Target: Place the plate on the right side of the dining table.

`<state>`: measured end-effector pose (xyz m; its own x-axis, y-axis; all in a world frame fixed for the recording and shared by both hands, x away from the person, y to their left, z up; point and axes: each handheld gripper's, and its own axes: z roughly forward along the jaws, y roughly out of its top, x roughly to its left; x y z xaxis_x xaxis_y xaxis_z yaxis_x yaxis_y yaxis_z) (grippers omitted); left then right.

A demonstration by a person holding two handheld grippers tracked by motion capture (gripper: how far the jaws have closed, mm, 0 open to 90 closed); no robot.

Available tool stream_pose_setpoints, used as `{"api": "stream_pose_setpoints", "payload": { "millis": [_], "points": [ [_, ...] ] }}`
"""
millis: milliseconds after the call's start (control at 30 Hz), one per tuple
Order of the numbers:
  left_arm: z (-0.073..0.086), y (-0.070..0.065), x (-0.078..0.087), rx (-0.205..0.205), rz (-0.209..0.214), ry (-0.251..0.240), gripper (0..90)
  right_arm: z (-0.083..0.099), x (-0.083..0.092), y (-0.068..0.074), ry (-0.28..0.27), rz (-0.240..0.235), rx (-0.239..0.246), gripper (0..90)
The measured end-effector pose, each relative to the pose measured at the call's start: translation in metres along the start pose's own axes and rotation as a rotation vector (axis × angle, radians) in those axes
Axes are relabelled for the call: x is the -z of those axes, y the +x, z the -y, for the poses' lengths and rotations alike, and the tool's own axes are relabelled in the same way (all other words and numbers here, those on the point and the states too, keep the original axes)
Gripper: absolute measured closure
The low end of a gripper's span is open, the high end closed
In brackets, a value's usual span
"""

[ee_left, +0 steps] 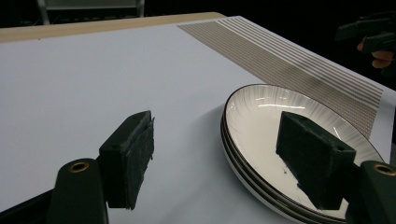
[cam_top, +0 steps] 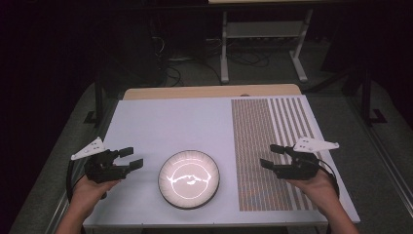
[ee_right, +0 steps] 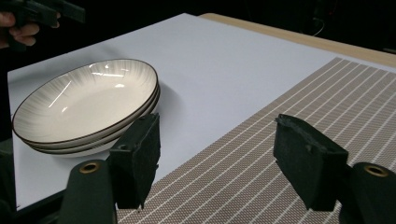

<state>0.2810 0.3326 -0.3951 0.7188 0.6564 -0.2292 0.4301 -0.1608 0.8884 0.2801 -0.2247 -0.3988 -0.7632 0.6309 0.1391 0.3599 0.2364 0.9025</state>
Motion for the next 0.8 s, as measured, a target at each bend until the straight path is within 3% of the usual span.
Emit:
{"api": "stream_pose_setpoints", "payload": {
  "millis": [233,567,800],
  "points": [
    [-0.002,-0.006,-0.006,0.026,0.019,0.021,25.9,-0.013,-0.015,0.014,0.067,-0.061,0.006,35.6],
    [-0.003,-0.012,-0.011,0.002,0.037,0.044,25.5,-0.027,-0.034,0.029,0.137,-0.123,0.058,35.3],
    [-0.004,-0.014,-0.014,0.009,0.056,0.048,25.4,-0.034,-0.048,0.04,0.197,-0.162,0.097,33.5]
  ]
}}
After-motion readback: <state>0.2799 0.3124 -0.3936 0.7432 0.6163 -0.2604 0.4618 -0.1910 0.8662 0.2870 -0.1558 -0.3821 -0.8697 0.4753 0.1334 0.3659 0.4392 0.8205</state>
